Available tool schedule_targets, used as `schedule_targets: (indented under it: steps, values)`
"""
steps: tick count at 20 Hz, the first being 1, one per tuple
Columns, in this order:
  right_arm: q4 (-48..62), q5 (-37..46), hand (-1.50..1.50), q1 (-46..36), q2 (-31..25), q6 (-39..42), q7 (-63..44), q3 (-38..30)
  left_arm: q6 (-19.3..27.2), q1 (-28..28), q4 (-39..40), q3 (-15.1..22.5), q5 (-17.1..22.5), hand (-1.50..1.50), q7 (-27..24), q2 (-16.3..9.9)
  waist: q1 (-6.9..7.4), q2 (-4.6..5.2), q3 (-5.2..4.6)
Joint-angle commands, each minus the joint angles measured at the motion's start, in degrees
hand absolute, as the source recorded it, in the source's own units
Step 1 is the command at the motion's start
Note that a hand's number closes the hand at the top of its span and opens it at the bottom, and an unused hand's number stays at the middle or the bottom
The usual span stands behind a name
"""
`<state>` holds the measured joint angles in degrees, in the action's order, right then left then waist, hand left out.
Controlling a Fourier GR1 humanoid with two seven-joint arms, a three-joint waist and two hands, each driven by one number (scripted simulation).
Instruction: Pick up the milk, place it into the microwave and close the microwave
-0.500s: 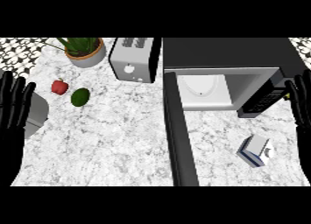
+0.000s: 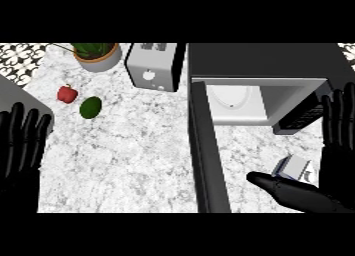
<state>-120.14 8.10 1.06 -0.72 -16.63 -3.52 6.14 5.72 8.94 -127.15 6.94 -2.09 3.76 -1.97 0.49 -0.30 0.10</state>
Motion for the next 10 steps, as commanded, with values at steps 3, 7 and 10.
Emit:
schedule_targets:
  steps: [3, 7, 10]
  values:
    - [0.83, 2.73, -1.50, 0.58, 0.70, -11.07, -0.71, 12.02, 0.49, 11.91, -7.19, 4.79, 0.99, -1.50, -1.13, 1.65, 0.19, 0.13, -0.12]
    - [2.64, 8.27, -1.50, -2.46, 0.71, -17.61, -3.48, 16.82, 1.19, 16.01, -8.32, 8.58, -0.60, -1.50, -4.07, 1.75, 0.03, 0.17, -0.12]
    - [1.63, 9.67, -1.50, 1.29, 0.71, -18.92, -1.89, 15.83, 4.10, 15.64, -6.62, 11.23, -3.53, -1.50, -5.65, 1.94, -0.27, 0.18, -0.09]
